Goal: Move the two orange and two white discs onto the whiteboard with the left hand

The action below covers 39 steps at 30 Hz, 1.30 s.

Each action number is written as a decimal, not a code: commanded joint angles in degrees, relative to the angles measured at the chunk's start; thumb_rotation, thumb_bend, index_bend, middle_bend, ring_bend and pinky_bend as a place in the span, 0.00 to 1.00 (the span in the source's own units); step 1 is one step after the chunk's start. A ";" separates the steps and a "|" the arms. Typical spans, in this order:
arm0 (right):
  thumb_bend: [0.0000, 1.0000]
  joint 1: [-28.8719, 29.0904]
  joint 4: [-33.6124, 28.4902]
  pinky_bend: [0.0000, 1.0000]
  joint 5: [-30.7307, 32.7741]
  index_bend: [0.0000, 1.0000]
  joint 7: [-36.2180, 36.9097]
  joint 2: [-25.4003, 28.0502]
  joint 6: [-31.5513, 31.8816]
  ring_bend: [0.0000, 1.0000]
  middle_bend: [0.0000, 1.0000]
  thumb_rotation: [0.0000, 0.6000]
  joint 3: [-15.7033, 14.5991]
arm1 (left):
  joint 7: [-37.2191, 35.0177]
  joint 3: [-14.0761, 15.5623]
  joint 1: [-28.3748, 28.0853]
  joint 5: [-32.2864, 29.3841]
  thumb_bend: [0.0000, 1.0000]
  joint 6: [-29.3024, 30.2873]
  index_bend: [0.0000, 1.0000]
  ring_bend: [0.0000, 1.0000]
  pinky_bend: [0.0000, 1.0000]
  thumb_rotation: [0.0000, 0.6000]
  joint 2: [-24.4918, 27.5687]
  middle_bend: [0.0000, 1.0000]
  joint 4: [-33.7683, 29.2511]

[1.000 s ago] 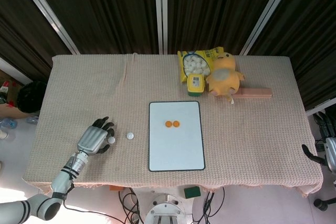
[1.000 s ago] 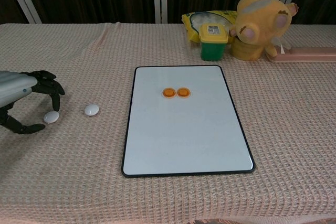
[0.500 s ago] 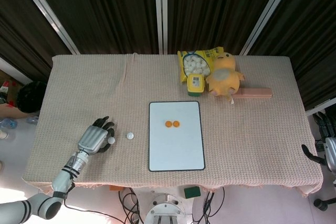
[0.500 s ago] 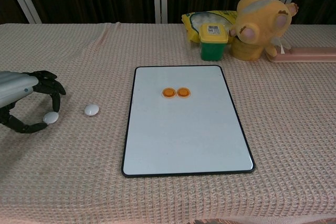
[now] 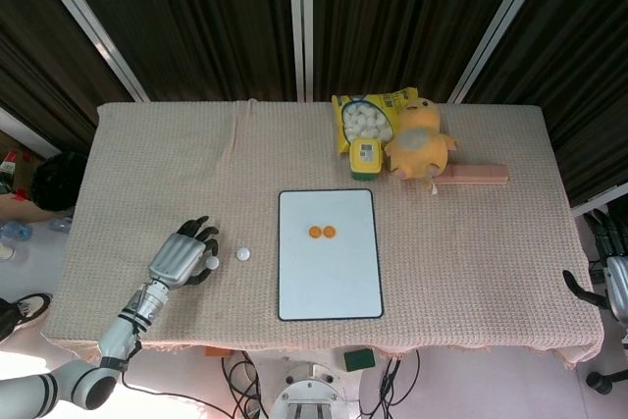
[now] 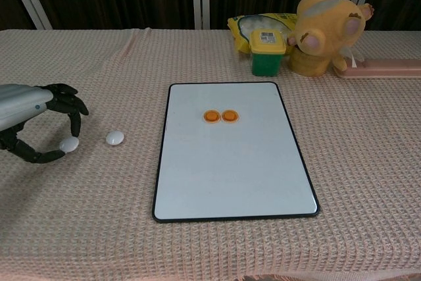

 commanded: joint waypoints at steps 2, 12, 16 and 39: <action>0.28 0.13 0.06 0.00 -0.19 0.00 -0.10 -0.21 -0.23 0.00 0.00 1.00 -0.15 | 2.12 -1.16 -1.59 0.66 0.30 -0.89 0.49 0.06 0.15 1.00 0.24 0.23 -2.83; 0.28 -0.05 -0.65 0.00 -0.40 0.00 -0.65 0.16 0.51 0.00 0.00 1.00 -0.05 | 10.75 -7.64 -9.74 -3.36 0.30 -7.50 0.49 0.06 0.15 1.00 -2.27 0.24 -10.25; 0.28 0.00 -0.87 0.00 -0.36 0.00 -0.81 0.29 0.42 0.00 0.00 1.00 -0.04 | 14.68 -9.98 -13.83 -6.96 0.30 -10.70 0.50 0.06 0.15 1.00 -5.72 0.24 -10.14; 0.28 -0.47 0.72 0.00 0.32 0.00 1.51 0.47 0.39 0.00 0.00 1.00 0.05 | 16.77 -14.27 -26.18 -14.48 0.30 -14.81 0.53 0.06 0.14 1.00 -23.04 0.22 9.30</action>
